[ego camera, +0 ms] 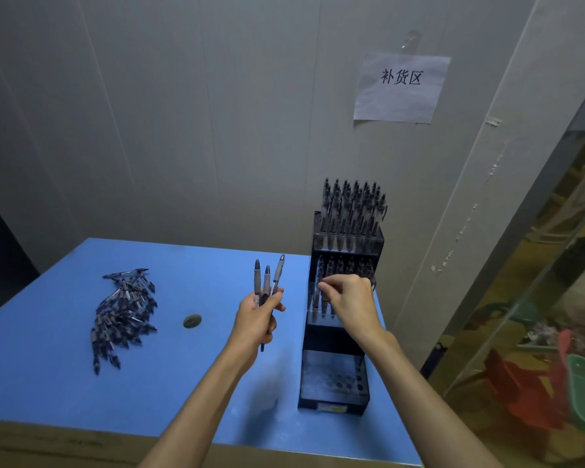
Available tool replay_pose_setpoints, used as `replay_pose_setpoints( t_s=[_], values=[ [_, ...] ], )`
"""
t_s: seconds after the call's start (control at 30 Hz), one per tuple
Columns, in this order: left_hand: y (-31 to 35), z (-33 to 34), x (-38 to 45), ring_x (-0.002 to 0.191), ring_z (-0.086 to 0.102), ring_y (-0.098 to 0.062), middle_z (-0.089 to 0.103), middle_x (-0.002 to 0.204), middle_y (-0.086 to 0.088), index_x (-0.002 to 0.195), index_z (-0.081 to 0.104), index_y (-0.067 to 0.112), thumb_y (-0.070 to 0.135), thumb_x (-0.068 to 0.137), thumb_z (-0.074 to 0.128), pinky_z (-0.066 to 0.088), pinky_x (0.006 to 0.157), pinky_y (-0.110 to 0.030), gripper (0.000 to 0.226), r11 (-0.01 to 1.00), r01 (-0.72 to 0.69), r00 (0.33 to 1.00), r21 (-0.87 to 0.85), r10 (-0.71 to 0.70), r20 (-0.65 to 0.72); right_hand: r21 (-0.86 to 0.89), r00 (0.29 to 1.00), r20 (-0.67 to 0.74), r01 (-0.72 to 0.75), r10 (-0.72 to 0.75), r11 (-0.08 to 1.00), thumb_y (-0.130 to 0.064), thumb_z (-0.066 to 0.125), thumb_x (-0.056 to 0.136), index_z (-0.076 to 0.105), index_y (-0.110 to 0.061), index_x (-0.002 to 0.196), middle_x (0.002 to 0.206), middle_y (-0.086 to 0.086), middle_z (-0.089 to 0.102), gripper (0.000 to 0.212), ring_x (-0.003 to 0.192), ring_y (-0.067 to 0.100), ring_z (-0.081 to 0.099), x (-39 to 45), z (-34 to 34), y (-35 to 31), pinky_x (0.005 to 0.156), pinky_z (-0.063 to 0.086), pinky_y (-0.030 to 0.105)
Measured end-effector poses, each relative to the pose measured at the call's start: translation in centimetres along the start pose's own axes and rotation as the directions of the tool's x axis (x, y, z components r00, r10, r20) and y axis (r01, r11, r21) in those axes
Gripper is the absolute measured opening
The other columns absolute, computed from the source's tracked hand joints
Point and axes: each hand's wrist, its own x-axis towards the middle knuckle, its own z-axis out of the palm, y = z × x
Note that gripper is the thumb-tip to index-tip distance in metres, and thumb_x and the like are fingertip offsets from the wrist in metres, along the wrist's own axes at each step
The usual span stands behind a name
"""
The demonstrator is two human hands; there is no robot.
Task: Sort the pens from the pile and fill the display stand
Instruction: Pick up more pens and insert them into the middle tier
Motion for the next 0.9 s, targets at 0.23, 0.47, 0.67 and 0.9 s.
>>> replay_pose_setpoints(
  t_s=[0.23,0.47,0.67,0.9],
  values=[
    [0.7,-0.1,-0.4,0.047,0.041,-0.012,0.067,0.085,-0.006,0.104,0.075,0.014,0.029,0.096,0.068,0.028,0.042,-0.023,0.018,0.999,-0.033,0.999,0.002,0.033,-0.017,-0.013,0.995,-0.062,0.081,-0.082,0.997,-0.024,0.076,0.088,0.080,-0.015,0.095,0.083,-0.006,0.076,0.012,0.074,0.001,0.068,-0.3,-1.4,-0.6,0.076,0.059,0.025],
    [1.4,0.6,-0.8,0.051,0.051,-0.014,0.071,0.088,-0.009,0.105,0.071,0.013,0.017,0.095,0.071,0.031,0.043,-0.022,0.012,0.997,-0.068,0.997,0.031,0.067,0.023,-0.075,0.917,-0.042,0.392,-0.396,0.917,-0.014,0.078,0.085,0.077,-0.018,0.103,0.096,-0.008,0.070,0.019,0.089,0.009,0.061,0.1,-2.1,-2.6,0.080,0.055,0.031],
    [2.2,1.3,-1.4,0.050,0.053,-0.014,0.078,0.091,-0.006,0.100,0.071,0.010,0.019,0.093,0.073,0.032,0.042,-0.021,0.011,0.995,-0.080,0.996,0.054,0.078,0.038,-0.185,0.896,0.029,0.441,-0.444,0.878,-0.011,0.082,0.079,0.077,-0.018,0.106,0.102,-0.007,0.064,0.028,0.100,0.014,0.049,-0.2,-1.5,-2.8,0.078,0.052,0.030],
    [2.5,1.7,-1.9,0.050,0.052,-0.015,0.078,0.092,-0.009,0.102,0.072,0.008,0.023,0.098,0.066,0.032,0.043,-0.021,0.017,0.995,-0.083,0.993,0.050,0.079,0.086,-0.253,0.863,0.044,0.497,-0.503,0.830,-0.022,0.083,0.079,0.079,-0.023,0.095,0.096,-0.005,0.056,0.017,0.095,0.016,0.045,-0.7,-1.2,-2.7,0.074,0.049,0.031]
  ],
)
